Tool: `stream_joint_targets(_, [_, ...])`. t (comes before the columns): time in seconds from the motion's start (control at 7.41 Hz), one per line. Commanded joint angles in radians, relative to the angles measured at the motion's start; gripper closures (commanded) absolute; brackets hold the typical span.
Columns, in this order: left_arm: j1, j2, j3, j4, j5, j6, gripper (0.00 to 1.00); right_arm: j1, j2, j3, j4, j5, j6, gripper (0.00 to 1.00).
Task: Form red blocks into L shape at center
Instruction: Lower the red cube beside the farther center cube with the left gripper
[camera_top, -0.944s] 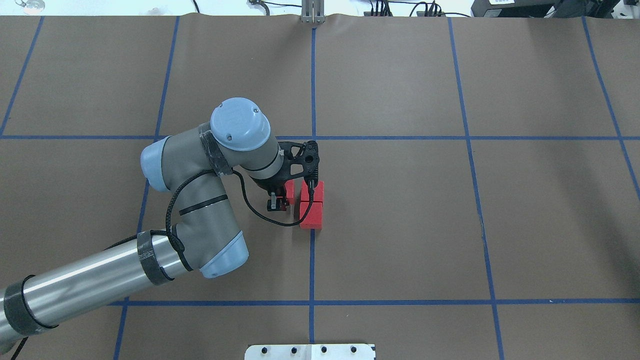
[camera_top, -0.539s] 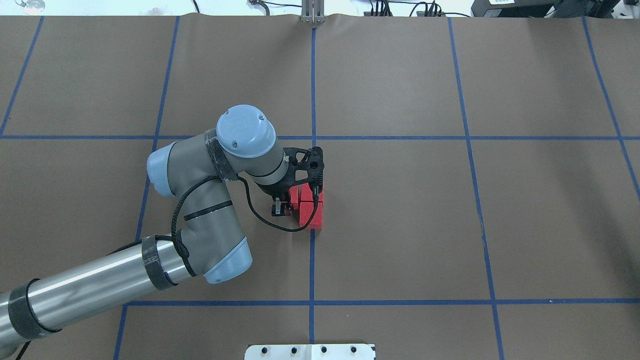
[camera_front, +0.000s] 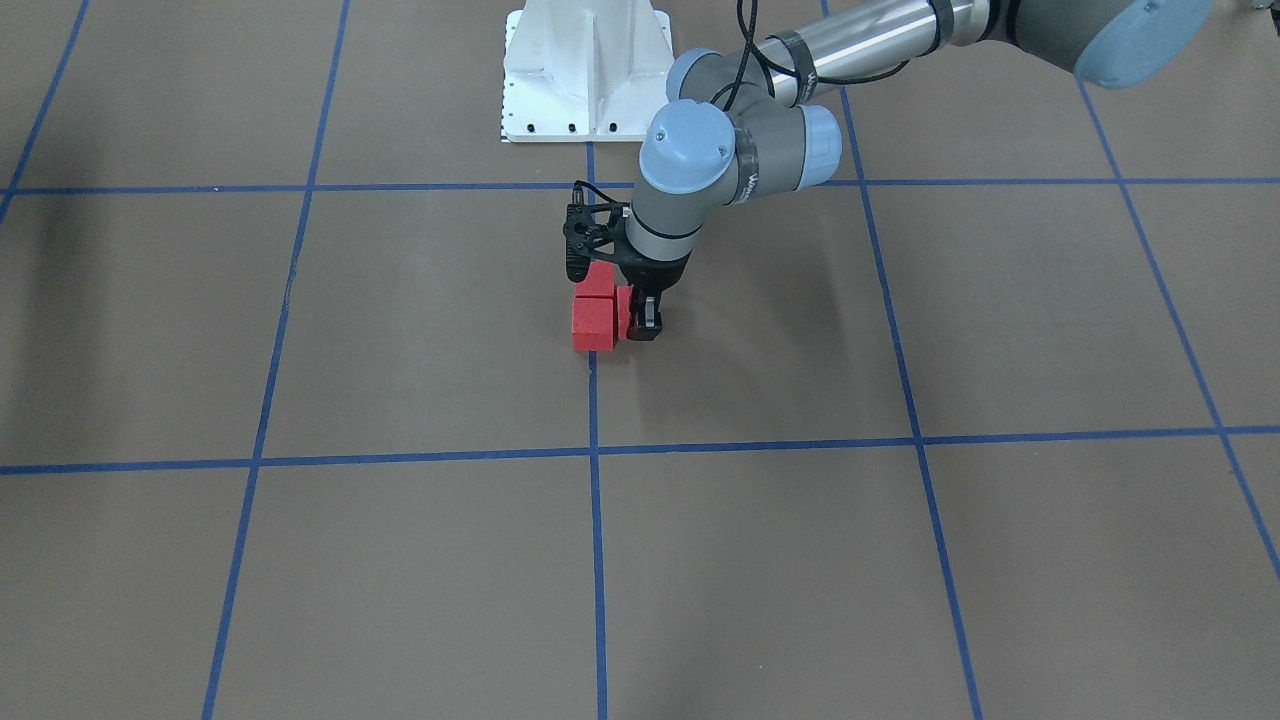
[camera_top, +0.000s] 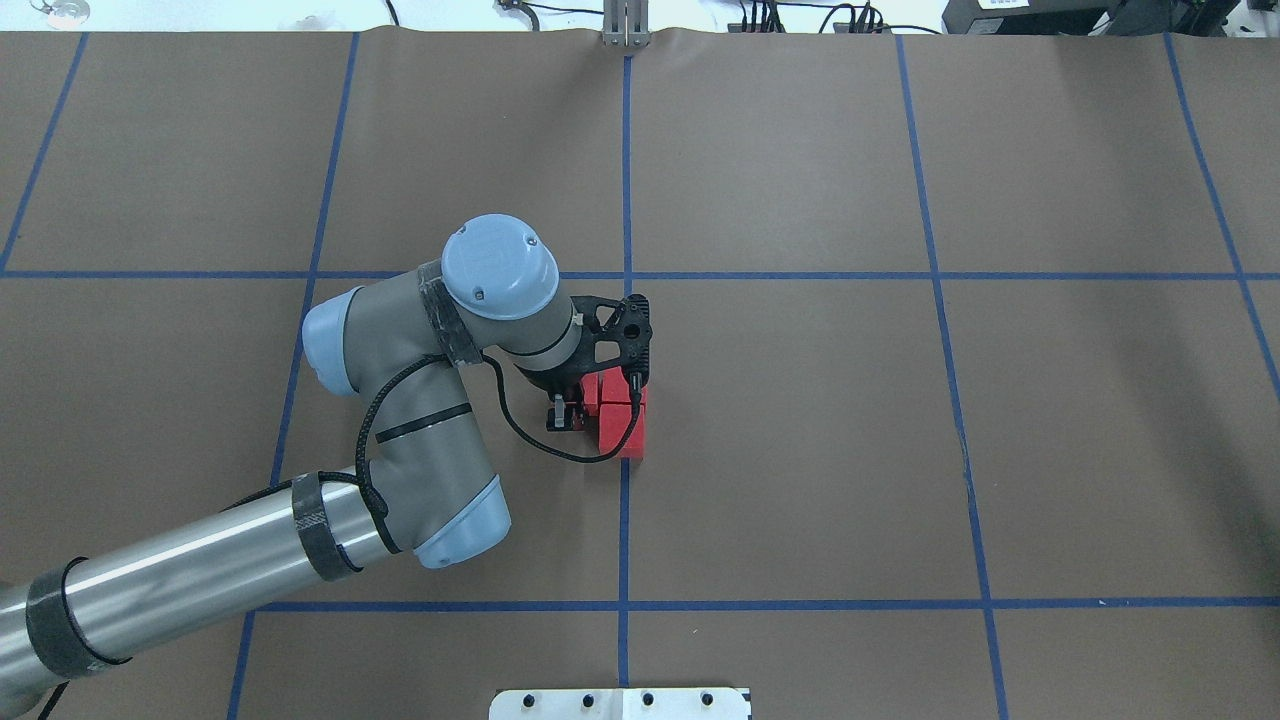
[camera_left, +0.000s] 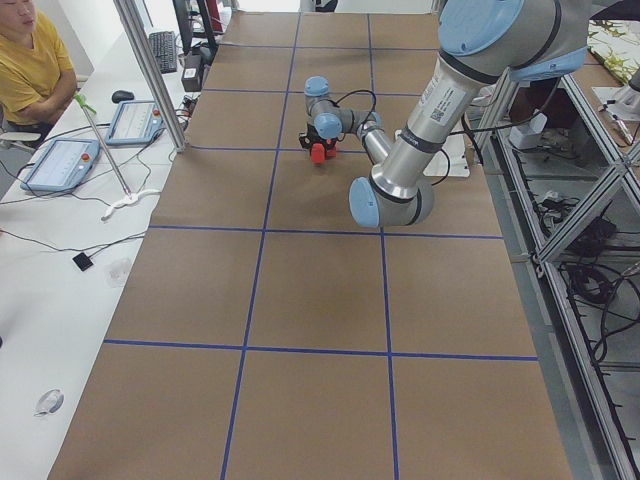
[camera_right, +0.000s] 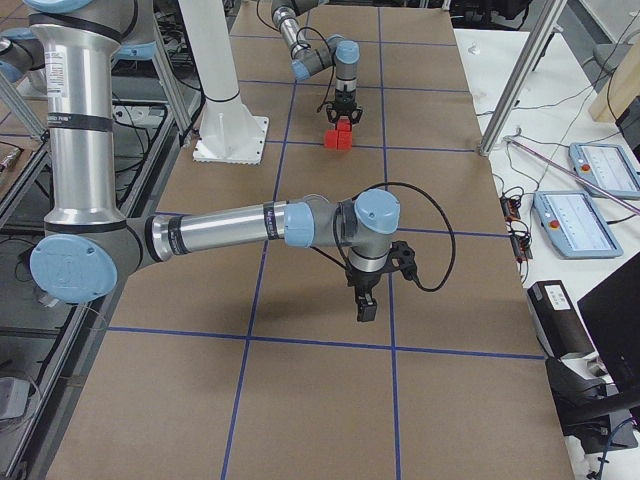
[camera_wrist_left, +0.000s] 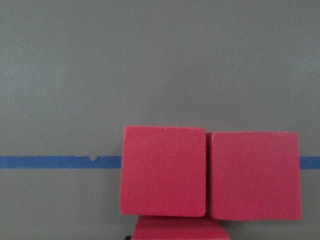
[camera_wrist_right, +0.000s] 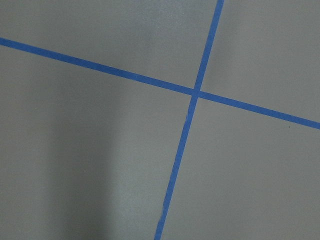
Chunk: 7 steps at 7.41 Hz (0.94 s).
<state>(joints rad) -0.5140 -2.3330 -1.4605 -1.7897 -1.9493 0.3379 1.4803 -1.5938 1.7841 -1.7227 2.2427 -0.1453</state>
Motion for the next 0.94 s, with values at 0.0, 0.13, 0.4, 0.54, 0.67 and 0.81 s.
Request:
stream_joint_targets(0.0, [0.000,-0.017,0.020,0.000,0.001,0.000,0.92,0.000,0.000,0.000,0.000,0.000,0.000,0.00])
stream_joint_targets(0.13, [0.000,-0.016,0.022,0.000,0.001,0.000,0.89,-0.002,0.000,-0.002,0.000,0.000,0.000,0.00])
stream_joint_targets(0.4, [0.000,-0.016,0.034,-0.004,0.001,0.001,0.86,0.000,0.000,-0.002,0.000,0.000,0.000,0.00])
stream_joint_targets(0.54, [0.002,-0.016,0.034,-0.005,0.001,0.001,0.86,0.000,0.000,-0.002,0.000,0.000,0.000,0.00])
stream_joint_targets(0.67, [0.002,-0.016,0.034,-0.005,0.001,0.001,0.86,0.000,0.000,0.000,0.000,0.000,0.001,0.00])
stream_joint_targets(0.81, [0.002,-0.016,0.034,-0.005,0.001,0.001,0.86,-0.002,0.000,0.000,0.000,0.000,0.000,0.00])
